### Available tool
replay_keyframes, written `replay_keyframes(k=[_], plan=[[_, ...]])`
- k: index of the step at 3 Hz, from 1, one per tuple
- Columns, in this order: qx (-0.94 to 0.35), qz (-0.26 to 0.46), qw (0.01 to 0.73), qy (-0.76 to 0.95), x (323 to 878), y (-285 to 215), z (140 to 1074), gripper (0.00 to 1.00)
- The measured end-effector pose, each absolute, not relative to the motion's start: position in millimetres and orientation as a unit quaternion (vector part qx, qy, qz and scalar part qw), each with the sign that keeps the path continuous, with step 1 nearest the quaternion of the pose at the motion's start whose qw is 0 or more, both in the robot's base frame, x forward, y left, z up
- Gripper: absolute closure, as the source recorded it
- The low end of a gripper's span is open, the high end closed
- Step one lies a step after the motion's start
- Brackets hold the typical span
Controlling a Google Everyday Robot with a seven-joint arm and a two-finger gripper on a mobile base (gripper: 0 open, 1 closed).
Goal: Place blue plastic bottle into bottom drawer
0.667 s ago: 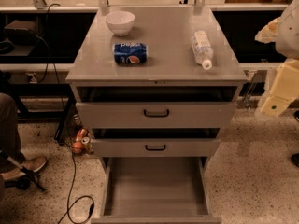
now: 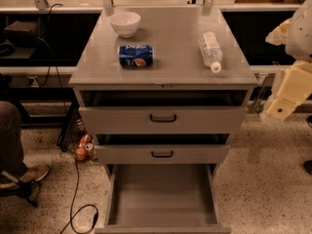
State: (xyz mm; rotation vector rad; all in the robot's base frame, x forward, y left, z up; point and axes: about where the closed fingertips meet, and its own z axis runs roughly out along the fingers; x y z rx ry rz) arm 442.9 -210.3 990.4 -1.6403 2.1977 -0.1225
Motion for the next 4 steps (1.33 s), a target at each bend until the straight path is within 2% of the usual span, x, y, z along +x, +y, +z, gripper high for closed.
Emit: replay_keyframes(k=[2, 4], plan=[[-0.468, 0.016, 0.299, 0.831, 566, -200, 975, 0.0], [-0.326, 0.034, 0.358, 0.874, 662, -182, 954, 0.0]])
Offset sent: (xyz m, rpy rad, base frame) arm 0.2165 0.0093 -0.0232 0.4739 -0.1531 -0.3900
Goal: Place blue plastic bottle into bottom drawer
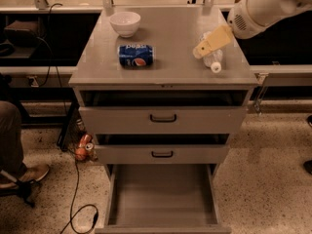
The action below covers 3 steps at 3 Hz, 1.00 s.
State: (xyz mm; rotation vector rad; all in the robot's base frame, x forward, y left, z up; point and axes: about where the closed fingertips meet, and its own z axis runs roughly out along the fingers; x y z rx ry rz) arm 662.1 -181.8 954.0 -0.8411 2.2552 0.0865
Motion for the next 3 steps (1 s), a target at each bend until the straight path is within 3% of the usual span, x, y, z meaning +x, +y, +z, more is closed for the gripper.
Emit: replay_keyframes(k=[3], plan=[[-0.192, 0.008, 0.351, 0.917, 733, -201, 908, 0.0]])
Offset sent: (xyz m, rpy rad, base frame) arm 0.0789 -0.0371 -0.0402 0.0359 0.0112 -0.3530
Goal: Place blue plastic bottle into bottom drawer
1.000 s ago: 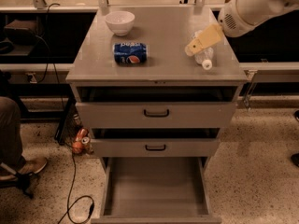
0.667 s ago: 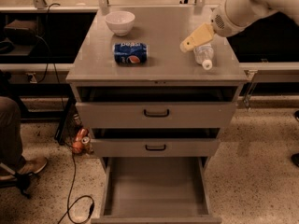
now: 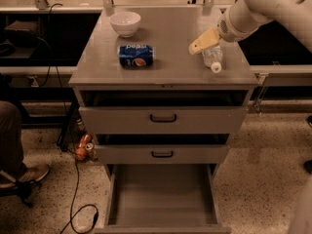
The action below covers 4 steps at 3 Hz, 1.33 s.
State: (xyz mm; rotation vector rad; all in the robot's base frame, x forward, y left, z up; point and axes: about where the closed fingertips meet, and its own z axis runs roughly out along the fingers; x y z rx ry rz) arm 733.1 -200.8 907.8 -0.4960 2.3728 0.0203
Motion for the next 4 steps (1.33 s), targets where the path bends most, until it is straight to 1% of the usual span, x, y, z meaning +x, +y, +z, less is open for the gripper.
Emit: replay_keyframes(k=[2, 3, 4], plan=[[-0.176, 0.02, 0.327, 0.928, 753, -186, 883, 0.0], [-0.173, 0.029, 0.317, 0.932, 758, -180, 874, 0.18], [-0.171, 0.038, 0.311, 0.934, 759, -176, 865, 0.42]])
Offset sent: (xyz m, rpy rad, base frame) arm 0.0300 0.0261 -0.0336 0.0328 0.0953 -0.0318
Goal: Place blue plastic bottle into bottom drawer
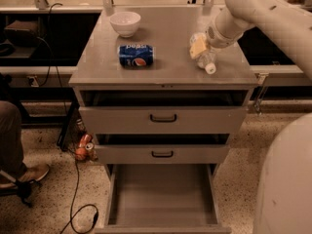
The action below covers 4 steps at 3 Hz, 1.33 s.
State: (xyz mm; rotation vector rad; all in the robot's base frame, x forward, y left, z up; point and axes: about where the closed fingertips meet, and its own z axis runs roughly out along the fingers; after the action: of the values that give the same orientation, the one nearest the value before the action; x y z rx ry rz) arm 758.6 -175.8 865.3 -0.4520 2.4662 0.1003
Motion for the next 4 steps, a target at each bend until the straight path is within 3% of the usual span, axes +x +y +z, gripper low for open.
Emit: replay_keyframes(k=[1, 2, 4], plan=[[-0.178, 0.054, 0.315, 0.931, 754, -175, 860, 0.74], [-0.184, 0.061, 0.328, 0.925, 747, -178, 866, 0.95], [-0.251, 0.104, 0.409, 0.871, 671, -206, 946, 1.0]])
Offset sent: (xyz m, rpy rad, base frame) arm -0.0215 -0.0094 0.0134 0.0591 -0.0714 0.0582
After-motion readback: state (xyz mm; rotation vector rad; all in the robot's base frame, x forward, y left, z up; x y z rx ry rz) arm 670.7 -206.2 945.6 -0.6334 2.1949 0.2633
